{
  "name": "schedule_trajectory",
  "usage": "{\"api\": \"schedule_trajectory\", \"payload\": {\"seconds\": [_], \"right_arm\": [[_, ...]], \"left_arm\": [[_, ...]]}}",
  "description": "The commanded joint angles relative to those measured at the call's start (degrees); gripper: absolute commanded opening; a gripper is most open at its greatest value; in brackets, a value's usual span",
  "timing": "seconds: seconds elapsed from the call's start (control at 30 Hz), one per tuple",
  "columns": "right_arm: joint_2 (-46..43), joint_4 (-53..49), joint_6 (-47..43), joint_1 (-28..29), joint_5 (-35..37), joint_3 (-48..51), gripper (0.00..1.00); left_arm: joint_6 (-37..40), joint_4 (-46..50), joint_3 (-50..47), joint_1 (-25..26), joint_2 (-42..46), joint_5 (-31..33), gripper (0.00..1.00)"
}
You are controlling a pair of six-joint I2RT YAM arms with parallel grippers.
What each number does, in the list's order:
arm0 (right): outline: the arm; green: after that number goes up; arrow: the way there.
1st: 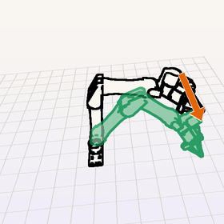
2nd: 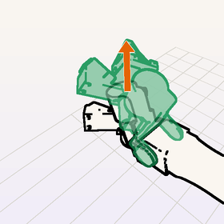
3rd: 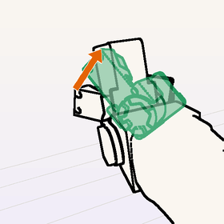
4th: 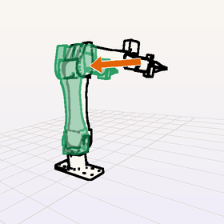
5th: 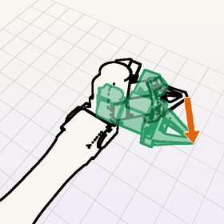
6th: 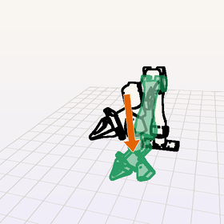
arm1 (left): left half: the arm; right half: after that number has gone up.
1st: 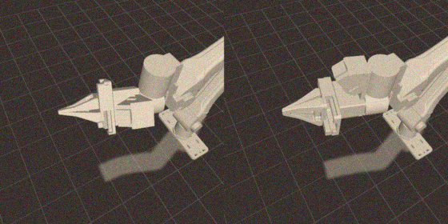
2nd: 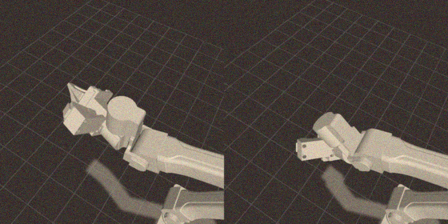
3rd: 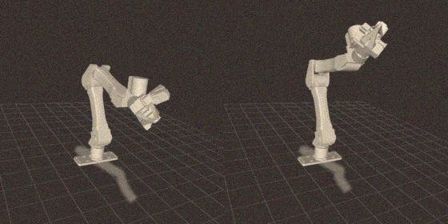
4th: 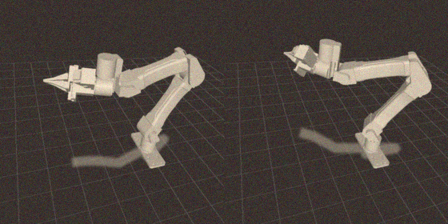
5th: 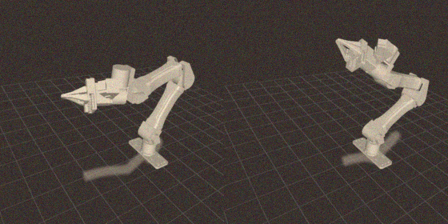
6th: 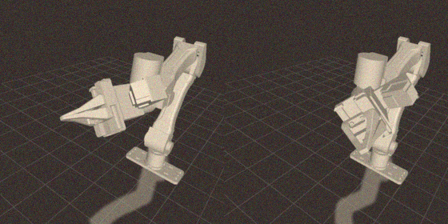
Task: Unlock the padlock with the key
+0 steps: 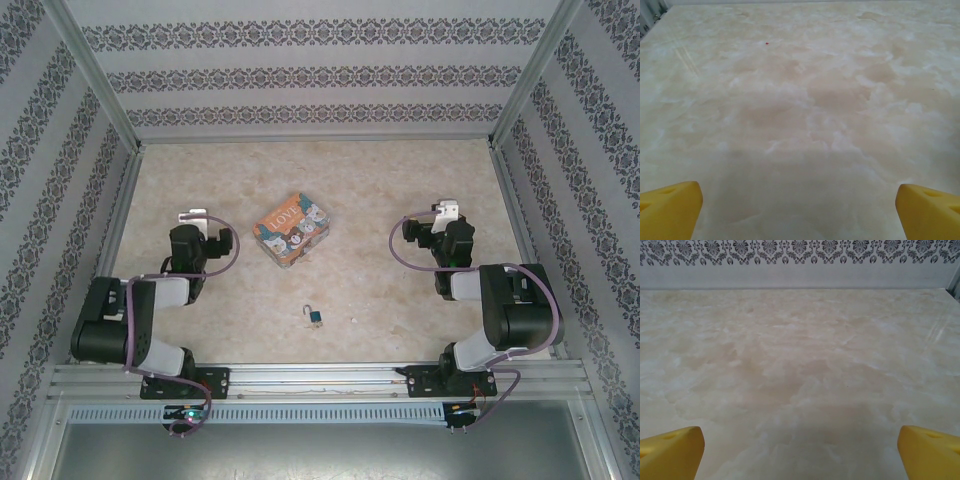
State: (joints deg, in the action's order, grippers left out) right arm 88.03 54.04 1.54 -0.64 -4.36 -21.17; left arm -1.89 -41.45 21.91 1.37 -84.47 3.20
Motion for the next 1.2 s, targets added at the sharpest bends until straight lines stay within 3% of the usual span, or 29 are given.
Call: {"api": "schedule_trajectory", "payload": {"seconds": [0.0,0.07,0.13,1.17], "right_arm": [[-0.23,0.32,0.67,-0.25,0.40,-0.36,0.99],[-0.27,0.34,0.60,-0.15,0.49,-0.36,0.99],[-0.31,0.29,0.44,0.02,0.82,-0.36,0.98],[-0.29,0.28,0.32,0.47,1.72,-0.37,0.98]], "left_arm": [[0.84,-9.97,0.45,-1.16,-3.75,-0.46,0.99],[1.44,-16.71,-0.87,-1.18,-7.62,-0.86,0.99],[0.43,-13.34,-0.66,-1.43,-6.05,-1.03,0.99],[0.84,-14.47,-0.38,-1.65,-6.95,-1.80,0.99]]}}
